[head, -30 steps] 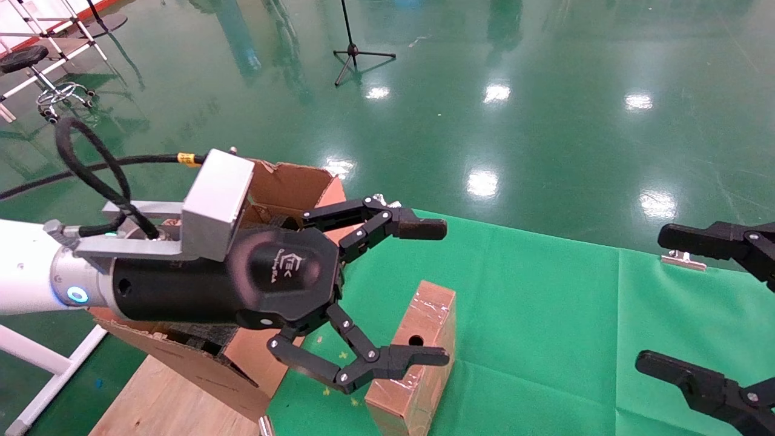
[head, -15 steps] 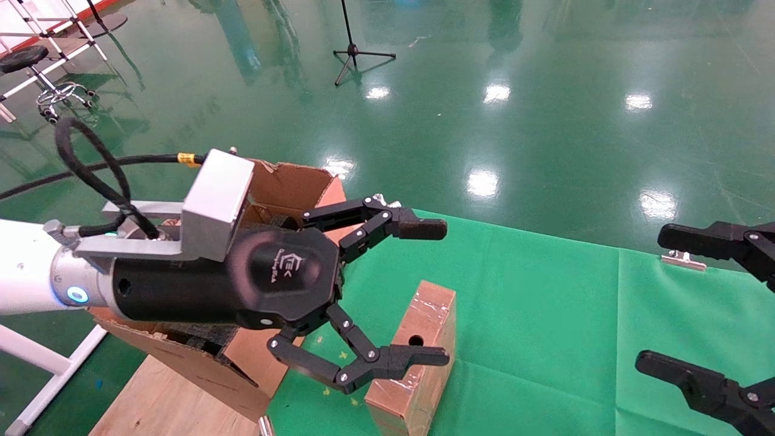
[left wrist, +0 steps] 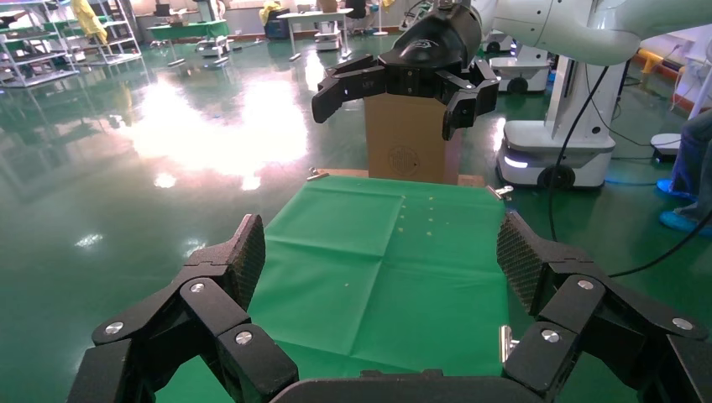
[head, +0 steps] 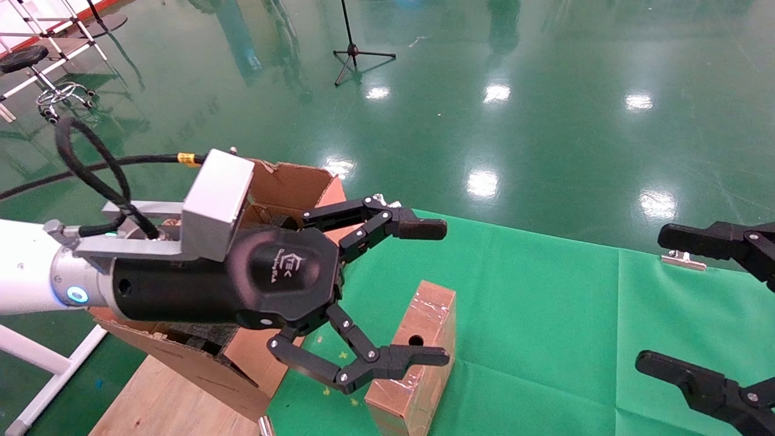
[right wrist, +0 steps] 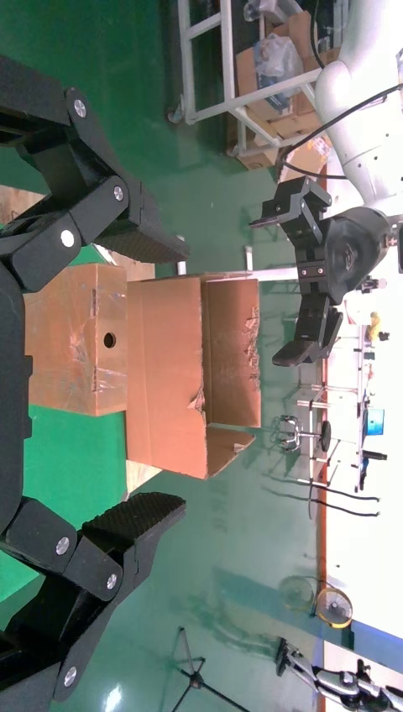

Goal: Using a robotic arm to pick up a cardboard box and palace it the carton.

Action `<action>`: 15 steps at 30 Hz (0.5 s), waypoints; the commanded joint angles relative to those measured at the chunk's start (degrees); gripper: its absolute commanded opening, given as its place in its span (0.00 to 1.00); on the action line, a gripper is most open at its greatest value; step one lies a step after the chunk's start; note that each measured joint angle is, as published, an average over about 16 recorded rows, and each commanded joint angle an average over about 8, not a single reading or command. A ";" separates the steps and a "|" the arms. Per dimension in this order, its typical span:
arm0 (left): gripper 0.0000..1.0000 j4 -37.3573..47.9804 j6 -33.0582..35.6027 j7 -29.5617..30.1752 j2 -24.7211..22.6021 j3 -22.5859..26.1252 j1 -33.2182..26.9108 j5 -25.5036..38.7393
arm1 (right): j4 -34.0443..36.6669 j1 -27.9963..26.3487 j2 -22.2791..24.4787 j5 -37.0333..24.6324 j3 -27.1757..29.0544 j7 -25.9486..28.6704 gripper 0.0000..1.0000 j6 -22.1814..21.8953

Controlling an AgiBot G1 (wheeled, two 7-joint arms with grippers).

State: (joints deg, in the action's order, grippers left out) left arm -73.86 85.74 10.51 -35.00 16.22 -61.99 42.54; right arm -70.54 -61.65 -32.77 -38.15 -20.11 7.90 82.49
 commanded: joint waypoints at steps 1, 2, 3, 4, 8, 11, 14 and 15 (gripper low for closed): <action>1.00 0.07 0.04 -0.01 -0.05 -0.08 0.15 -0.29 | 0.00 0.00 0.00 0.00 0.00 0.00 0.20 0.00; 1.00 -0.10 0.07 -0.13 -0.03 0.03 -0.09 0.10 | 0.00 0.00 0.00 0.00 0.00 0.00 0.08 0.00; 1.00 -0.32 0.08 -0.25 0.01 0.17 -0.41 0.66 | 0.00 0.00 0.00 0.00 0.00 0.00 0.03 0.00; 1.00 -0.60 0.03 -0.35 0.05 0.39 -0.82 1.44 | 0.00 0.00 0.00 0.00 0.00 0.00 0.00 0.00; 1.00 -1.50 -0.76 0.69 -0.21 2.01 -3.14 5.70 | 0.00 0.00 0.00 0.00 0.00 0.00 0.00 0.00; 1.00 -1.89 -1.55 2.42 -0.81 3.58 -5.03 8.94 | 0.00 0.00 0.00 0.00 0.00 0.00 0.00 0.00; 1.00 -2.24 -1.91 3.93 -1.38 5.08 -6.76 11.63 | 0.01 0.00 0.01 0.00 0.00 0.00 0.00 -0.01; 1.00 -2.37 -1.91 4.13 -1.49 5.40 -7.17 12.25 | 0.01 0.00 0.01 0.00 0.00 0.00 0.00 -0.01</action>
State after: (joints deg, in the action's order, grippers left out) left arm -76.06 84.06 13.87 -36.19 20.96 -68.38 53.62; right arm -70.53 -61.64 -32.77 -38.15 -20.11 7.90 82.48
